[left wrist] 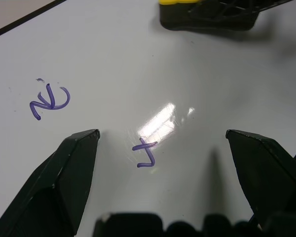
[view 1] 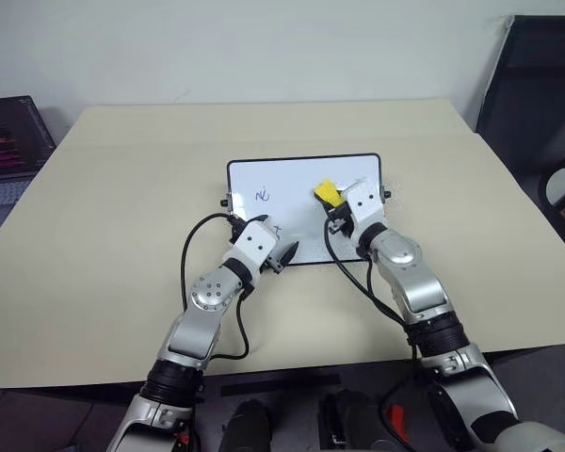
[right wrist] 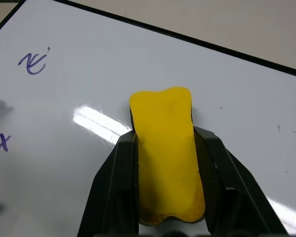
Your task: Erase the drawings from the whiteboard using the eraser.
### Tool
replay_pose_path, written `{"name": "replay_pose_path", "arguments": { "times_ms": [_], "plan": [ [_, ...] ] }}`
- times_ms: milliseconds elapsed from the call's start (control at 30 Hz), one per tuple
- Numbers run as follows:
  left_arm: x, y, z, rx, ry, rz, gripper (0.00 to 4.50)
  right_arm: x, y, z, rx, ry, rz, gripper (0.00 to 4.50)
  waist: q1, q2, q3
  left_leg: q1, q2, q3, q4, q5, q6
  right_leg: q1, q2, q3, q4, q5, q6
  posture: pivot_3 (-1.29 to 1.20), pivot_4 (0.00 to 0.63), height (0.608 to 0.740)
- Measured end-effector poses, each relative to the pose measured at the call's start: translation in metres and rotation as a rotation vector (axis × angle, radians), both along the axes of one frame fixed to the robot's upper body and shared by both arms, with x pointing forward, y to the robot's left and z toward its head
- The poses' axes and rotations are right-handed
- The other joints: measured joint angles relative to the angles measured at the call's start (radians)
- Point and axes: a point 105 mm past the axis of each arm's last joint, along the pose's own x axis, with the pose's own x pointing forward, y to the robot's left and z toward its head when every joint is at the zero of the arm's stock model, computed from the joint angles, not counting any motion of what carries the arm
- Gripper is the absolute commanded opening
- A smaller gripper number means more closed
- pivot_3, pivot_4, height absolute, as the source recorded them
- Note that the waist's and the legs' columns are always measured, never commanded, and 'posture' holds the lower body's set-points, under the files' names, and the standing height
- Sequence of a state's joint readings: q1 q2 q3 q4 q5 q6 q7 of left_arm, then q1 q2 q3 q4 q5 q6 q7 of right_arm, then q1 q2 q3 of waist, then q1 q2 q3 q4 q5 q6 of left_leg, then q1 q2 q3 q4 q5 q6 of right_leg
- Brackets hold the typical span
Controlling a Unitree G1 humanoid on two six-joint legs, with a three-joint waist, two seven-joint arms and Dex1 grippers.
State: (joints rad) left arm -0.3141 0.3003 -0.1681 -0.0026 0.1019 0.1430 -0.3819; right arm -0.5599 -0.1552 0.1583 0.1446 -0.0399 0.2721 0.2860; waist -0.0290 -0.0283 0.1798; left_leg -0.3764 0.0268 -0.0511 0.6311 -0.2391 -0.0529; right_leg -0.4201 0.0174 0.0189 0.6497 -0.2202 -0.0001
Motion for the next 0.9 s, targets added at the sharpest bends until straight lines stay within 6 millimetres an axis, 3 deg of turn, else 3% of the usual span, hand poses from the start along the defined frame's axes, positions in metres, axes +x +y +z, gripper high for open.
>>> {"name": "replay_pose_path", "arguments": {
  "times_ms": [300,500,700,900],
  "plan": [
    [0.000,-0.002,0.000,-0.007,0.001,-0.002,4.50,-0.005,-0.009,-0.004,-0.020,0.017,-0.013,1.18,0.000,0.000,0.000,0.001,0.000,0.000,0.000,0.000,0.000,0.001,0.000,0.000,0.000,0.000,0.000,0.00,0.150,0.740],
    [0.000,-0.004,0.003,-0.014,-0.015,-0.010,4.50,0.003,-0.012,0.005,0.001,-0.029,-0.044,1.18,-0.001,0.000,0.000,0.001,0.000,0.001,0.000,0.000,0.000,0.000,0.000,0.000,0.000,0.000,0.000,0.00,0.150,0.740],
    [0.004,-0.004,0.008,-0.016,-0.031,-0.010,4.50,0.014,-0.006,0.019,0.037,-0.076,-0.054,1.18,-0.002,0.000,0.000,-0.002,0.000,0.001,-0.001,0.000,0.000,-0.001,0.000,0.000,-0.002,0.000,0.000,0.00,0.150,0.740],
    [0.006,-0.007,0.009,-0.025,-0.030,-0.010,4.50,0.015,-0.003,0.015,0.026,-0.068,-0.044,1.18,-0.003,0.000,0.000,-0.001,0.000,0.001,-0.001,0.000,0.000,-0.001,0.000,0.001,-0.001,0.000,0.000,0.00,0.150,0.740]
  ]
}}
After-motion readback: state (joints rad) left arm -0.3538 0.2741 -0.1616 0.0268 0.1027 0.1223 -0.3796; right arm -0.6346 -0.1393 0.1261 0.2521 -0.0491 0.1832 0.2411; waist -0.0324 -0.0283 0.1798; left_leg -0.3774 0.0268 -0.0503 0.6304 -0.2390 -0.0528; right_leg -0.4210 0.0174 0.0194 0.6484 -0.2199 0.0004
